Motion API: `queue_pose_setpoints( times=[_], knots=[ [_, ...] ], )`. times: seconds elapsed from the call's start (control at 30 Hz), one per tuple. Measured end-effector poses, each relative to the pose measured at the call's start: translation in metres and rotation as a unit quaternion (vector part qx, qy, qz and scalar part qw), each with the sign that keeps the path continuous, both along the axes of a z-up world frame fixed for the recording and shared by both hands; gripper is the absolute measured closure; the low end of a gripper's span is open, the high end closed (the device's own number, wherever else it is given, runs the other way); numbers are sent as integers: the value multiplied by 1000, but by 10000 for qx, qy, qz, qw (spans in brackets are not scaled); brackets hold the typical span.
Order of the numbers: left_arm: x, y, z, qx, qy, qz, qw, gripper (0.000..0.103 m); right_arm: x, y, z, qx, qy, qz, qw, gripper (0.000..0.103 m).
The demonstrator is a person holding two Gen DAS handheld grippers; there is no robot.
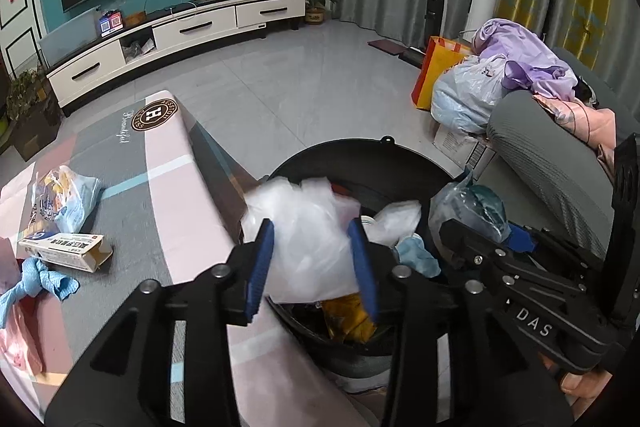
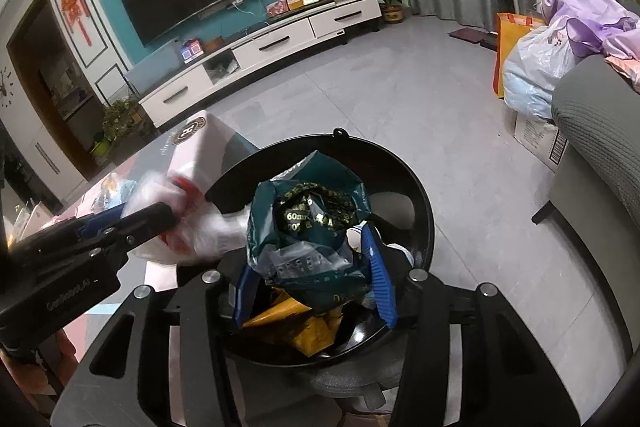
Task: Collect trash
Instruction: 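Carry both bags over the black bin and lower them in, then open both tools over the bin and move back toward the rug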
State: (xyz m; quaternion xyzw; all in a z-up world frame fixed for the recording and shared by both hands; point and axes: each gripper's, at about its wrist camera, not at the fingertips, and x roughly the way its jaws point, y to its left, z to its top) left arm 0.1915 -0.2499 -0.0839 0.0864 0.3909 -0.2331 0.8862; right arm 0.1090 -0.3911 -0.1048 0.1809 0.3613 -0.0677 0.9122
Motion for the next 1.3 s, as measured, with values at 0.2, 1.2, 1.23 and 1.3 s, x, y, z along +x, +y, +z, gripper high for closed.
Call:
queue_pose_setpoints(
  times=[0.2,1.2,1.23,1.3],
  knots=[
    [0,7,1,-53,-35,17,10000,44,0,-2,2,85,-22,-54,9999,42],
    [-98,297,-4,-895,637,2507,9618,24,-37,123,22,100,465,1213,9915,33],
    [-102,313,-8,-925,691,2687,9563,24,-36,130,22,45,483,1286,9905,33],
    [-110,339,-14,-971,774,2946,9475,24,-32,145,21,-79,541,1462,9877,33]
  ],
)
